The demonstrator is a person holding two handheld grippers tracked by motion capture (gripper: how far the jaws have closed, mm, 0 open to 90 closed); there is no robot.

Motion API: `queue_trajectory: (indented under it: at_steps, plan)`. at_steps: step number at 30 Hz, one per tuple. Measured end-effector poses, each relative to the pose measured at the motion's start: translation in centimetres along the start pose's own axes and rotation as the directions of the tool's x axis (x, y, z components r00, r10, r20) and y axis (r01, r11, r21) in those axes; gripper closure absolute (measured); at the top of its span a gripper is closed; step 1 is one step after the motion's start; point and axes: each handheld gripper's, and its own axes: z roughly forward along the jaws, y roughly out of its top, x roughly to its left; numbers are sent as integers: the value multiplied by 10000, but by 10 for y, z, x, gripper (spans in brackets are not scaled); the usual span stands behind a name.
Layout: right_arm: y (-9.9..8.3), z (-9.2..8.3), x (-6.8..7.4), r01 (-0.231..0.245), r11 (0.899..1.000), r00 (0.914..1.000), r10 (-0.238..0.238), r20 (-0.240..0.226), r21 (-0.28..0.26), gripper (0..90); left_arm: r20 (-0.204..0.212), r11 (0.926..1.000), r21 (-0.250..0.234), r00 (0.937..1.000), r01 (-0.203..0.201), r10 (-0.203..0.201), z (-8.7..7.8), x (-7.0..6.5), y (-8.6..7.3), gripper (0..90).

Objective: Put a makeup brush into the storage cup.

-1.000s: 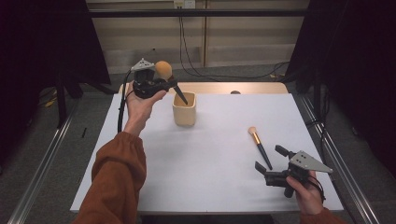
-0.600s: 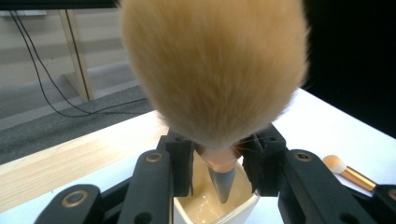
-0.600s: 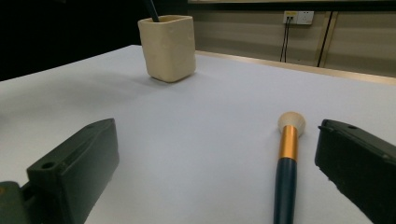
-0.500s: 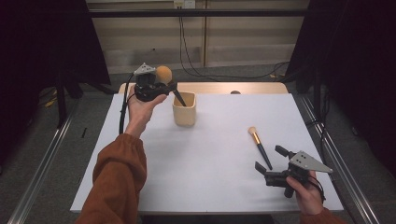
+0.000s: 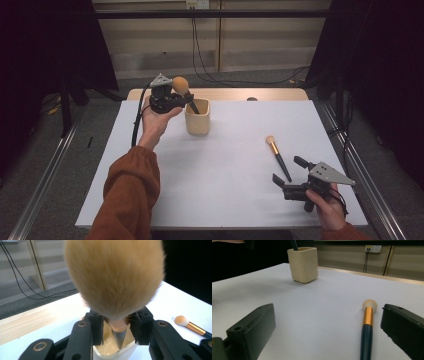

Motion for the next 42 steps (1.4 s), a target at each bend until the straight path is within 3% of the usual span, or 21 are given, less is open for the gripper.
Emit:
queue_trajectory:
  at_steps: [7,18,27,30,34,39,42]
  plan:
    - [0,0,0,-40,10000,10000,40,-60,-45,0,38,9999,107,9999,-110,109,8,-3,-6,660]
    - [0,1,1,12,10000,10000,-12,-79,-14,0,-50,9998,160,10000,77,-76,14,-1,-18,659]
    - [-1,0,1,2,10000,9999,-2,-106,36,0,-101,9983,568,9998,-141,147,17,-1,-23,651]
    - [-1,1,2,13,10000,9998,-12,-188,20,0,-85,9981,612,10000,43,-38,15,2,-24,538]
    - [-1,1,2,31,10000,9998,-30,-186,64,0,-178,9973,578,9989,445,-435,13,6,-27,306]
    - [-1,2,1,41,10000,9999,-40,-158,83,0,-379,9973,370,9973,637,-623,10,8,-28,124]
    - [-1,2,1,41,9999,9999,-39,-153,92,0,-490,9976,299,9969,628,-613,7,8,-27,66]
